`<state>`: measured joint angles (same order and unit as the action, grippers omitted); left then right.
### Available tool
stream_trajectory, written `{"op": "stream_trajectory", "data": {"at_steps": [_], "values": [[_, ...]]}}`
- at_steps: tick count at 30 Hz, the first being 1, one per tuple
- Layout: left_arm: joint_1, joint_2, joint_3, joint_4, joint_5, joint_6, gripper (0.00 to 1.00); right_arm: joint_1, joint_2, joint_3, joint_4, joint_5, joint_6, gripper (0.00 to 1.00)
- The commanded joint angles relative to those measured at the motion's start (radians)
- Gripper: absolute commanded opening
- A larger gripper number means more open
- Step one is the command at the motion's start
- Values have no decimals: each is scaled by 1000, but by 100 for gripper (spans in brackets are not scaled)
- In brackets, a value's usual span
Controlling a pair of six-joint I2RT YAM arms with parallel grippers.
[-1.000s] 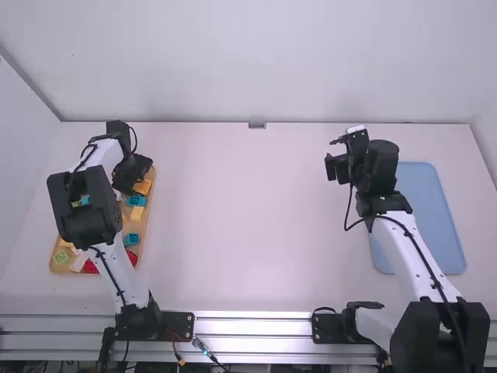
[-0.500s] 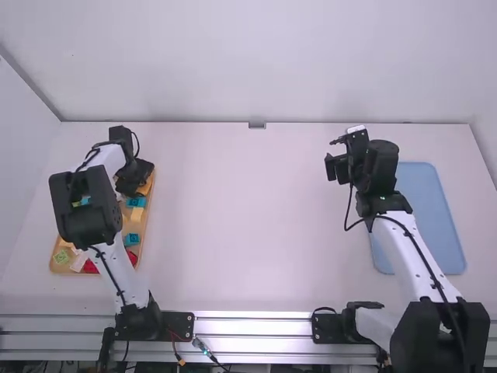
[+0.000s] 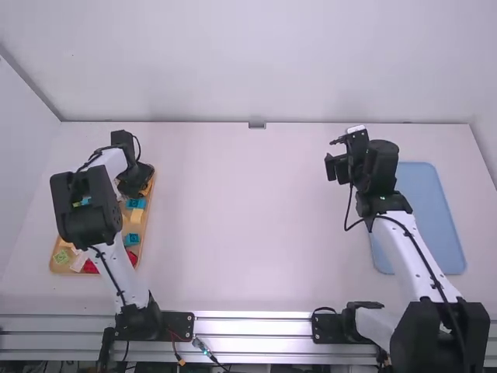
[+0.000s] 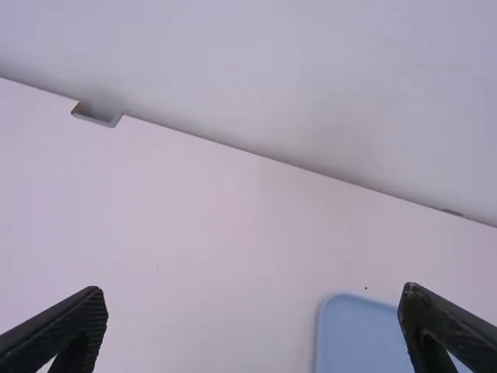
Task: Assemble lego blocks to make yellow taxi
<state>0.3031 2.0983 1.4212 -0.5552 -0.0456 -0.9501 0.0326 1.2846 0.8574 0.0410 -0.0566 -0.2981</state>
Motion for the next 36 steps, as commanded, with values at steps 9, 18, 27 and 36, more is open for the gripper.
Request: {"op": "stream_trajectory", "data": {"at_steps": [9,18,27,36], "values": [[5,-8,69,-54,3,106,44,0,4,32,2,2,2,99],[-70,-61,335,-298,174,771,42,0,4,32,-4,1,2,99],[-354,-62,438,-493,264,1308,2,0,4,32,7,1,2,99],[-679,-78,343,-468,89,1395,2,0,4,32,-5,2,5,99]]}}
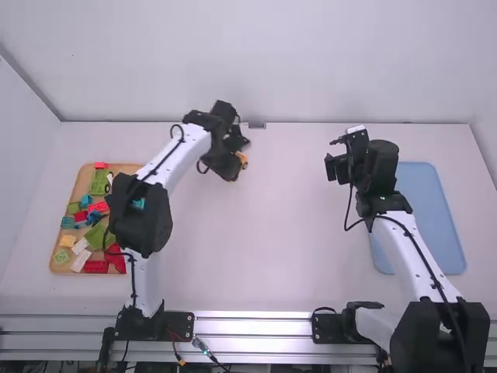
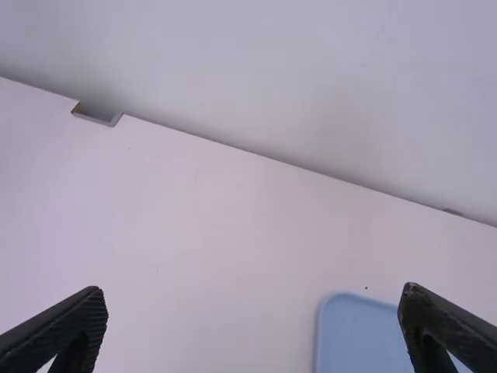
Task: Assemble lego blocks to make yellow taxi
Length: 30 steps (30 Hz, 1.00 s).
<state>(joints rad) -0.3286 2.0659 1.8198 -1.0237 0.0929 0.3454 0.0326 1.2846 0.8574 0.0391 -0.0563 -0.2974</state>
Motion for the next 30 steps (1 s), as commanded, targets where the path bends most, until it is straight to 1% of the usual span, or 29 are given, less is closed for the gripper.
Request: {"op": "stream_trajectory", "data": {"at_steps": [1,5,7,8,10,12,14,15,16,17,20,24,25,26,28,29,30], "values": [[-57,-47,-67,1,-52,109,2,0,4,32,-3,1,4,99],[-158,-78,-205,83,-40,226,2,0,4,32,-2,1,4,99],[-188,-101,-273,110,-12,297,2,0,4,32,1,1,5,99],[-191,-104,-280,113,-10,301,2,0,4,32,1,1,5,99],[-224,-147,-369,174,13,352,2,0,4,32,1,1,5,99],[-237,-170,-417,202,13,401,1,0,4,32,2,0,4,99],[-244,-188,-476,204,38,568,2,0,4,32,1,0,5,99],[-244,-188,-493,208,52,615,2,0,4,32,1,0,5,99],[-244,-188,-493,208,52,615,2,0,4,32,1,0,5,99],[-241,-188,-531,233,73,660,3,0,4,32,0,0,5,99],[-234,-187,-587,312,73,650,7,0,4,32,-2,0,13,99],[-237,-187,-658,446,45,586,23,1,4,32,0,0,53,99],[-241,-187,-679,476,45,587,25,0,4,32,1,1,64,99],[-241,-187,-684,481,45,587,26,0,4,32,1,1,66,99],[-241,-187,-708,511,46,586,38,1,4,32,0,1,65,99],[-241,-187,-711,514,46,586,39,2,4,32,0,1,65,100],[-240,-187,-716,518,46,587,62,0,4,32,1,0,65,99]]}}
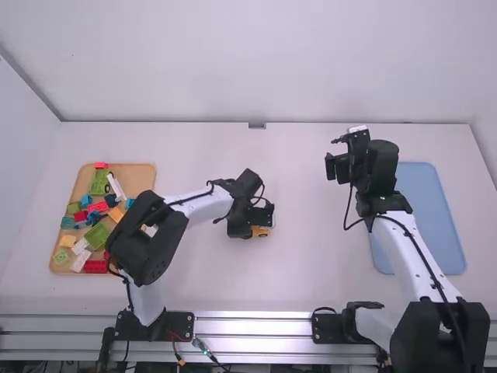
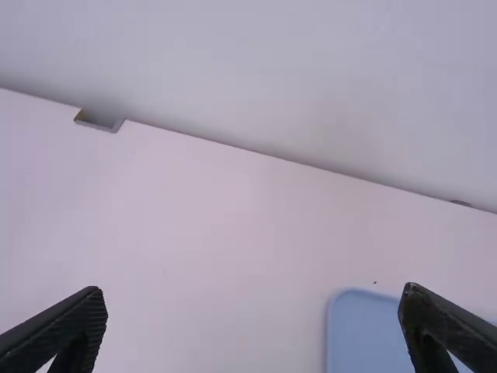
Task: Assemble lego blocks to make yellow taxi
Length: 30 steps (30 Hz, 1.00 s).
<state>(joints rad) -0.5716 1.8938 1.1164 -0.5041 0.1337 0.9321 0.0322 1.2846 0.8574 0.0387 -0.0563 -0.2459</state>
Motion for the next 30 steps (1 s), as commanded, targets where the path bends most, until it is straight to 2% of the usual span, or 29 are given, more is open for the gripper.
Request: {"op": "stream_trajectory", "data": {"at_steps": [1,2,3,8,12,17,19,21,25,27,30], "values": [[6,-14,-13,1,5,0,75,1,4,32,1,0,13,99],[6,-14,-13,2,5,0,77,1,4,32,1,0,13,99],[9,-15,-11,13,4,0,99,2,4,32,1,1,13,99],[5,-22,46,-41,4,-24,99,1,4,32,1,0,13,99],[24,-62,187,-223,33,-41,99,1,4,32,6,0,14,99],[86,-108,320,-362,20,-113,99,0,4,32,8,0,13,99],[129,-121,369,-388,-8,-224,99,1,4,32,4,1,13,99],[216,-135,437,-419,-77,-479,99,0,4,32,0,0,13,99],[325,-135,485,-452,-117,-683,99,2,4,32,0,0,13,99],[440,-136,502,-476,-116,-803,99,1,4,32,1,1,13,99],[535,-135,500,-476,-116,-889,99,1,4,32,1,1,12,99]]}}
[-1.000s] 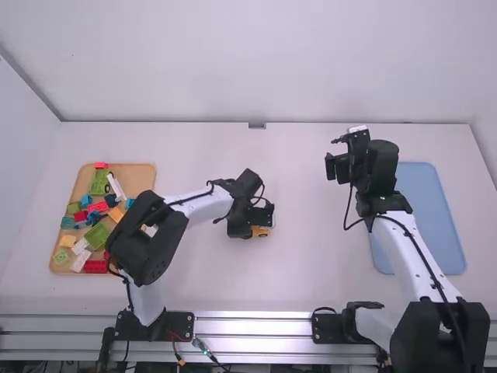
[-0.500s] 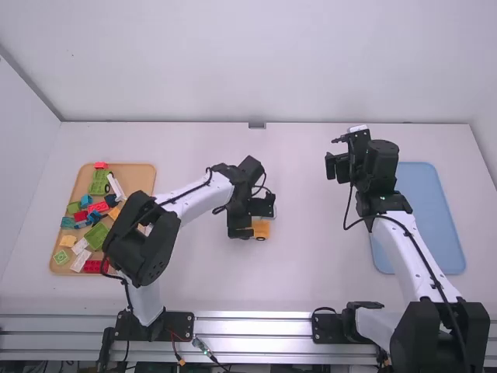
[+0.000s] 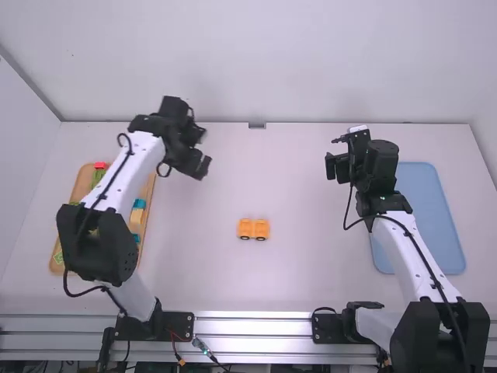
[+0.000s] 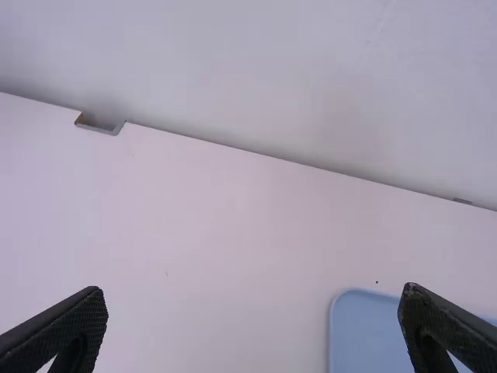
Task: Assemble lego blocks to make yellow taxi
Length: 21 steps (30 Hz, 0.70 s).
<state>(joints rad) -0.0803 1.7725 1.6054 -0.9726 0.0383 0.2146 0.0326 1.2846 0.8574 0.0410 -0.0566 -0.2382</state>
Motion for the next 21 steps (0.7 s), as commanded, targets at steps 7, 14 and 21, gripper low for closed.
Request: {"op": "stream_trajectory", "data": {"at_steps": [7,14,21], "values": [[349,-14,3,-14,37,-440,99,0,4,32,-1,1,3,99],[607,-14,-34,-15,51,-809,99,0,4,32,-2,1,6,99],[800,-13,-127,63,51,-932,99,0,4,32,-3,1,6,99]]}}
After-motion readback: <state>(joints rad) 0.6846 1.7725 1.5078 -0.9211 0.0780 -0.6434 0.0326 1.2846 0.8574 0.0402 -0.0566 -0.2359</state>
